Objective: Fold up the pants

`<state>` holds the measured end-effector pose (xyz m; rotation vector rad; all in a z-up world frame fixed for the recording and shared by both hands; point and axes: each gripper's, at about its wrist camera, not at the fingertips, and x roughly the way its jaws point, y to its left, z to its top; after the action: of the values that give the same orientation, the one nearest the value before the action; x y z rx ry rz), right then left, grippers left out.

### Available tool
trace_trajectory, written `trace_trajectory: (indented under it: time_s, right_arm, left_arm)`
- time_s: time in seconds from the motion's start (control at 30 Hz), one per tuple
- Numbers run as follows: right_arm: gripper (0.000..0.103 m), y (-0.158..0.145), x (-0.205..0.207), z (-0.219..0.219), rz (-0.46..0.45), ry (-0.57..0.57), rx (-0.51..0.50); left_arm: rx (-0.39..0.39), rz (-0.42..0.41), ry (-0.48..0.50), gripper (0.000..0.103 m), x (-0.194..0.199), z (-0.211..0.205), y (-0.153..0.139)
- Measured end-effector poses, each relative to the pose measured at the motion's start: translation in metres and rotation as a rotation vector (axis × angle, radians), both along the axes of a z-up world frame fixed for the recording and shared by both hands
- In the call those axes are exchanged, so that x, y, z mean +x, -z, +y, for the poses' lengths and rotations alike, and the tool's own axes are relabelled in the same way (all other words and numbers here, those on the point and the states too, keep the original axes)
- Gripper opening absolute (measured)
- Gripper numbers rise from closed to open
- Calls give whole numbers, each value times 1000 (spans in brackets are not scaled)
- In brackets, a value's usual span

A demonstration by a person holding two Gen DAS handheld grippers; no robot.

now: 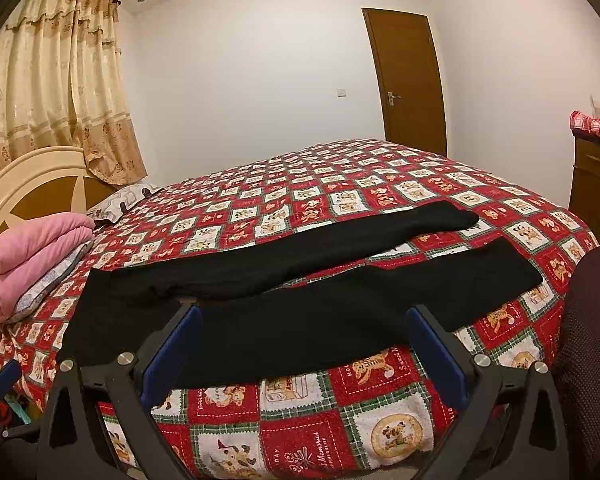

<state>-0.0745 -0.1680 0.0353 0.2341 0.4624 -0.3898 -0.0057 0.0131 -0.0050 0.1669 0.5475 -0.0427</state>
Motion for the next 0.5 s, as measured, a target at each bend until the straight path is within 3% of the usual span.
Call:
trace_trajectory:
  time_s: [0.5]
  right_arm:
    - [102, 4, -2, -1, 5, 4, 4]
  left_arm:
    - [10, 6, -3, 103, 0, 0, 1]
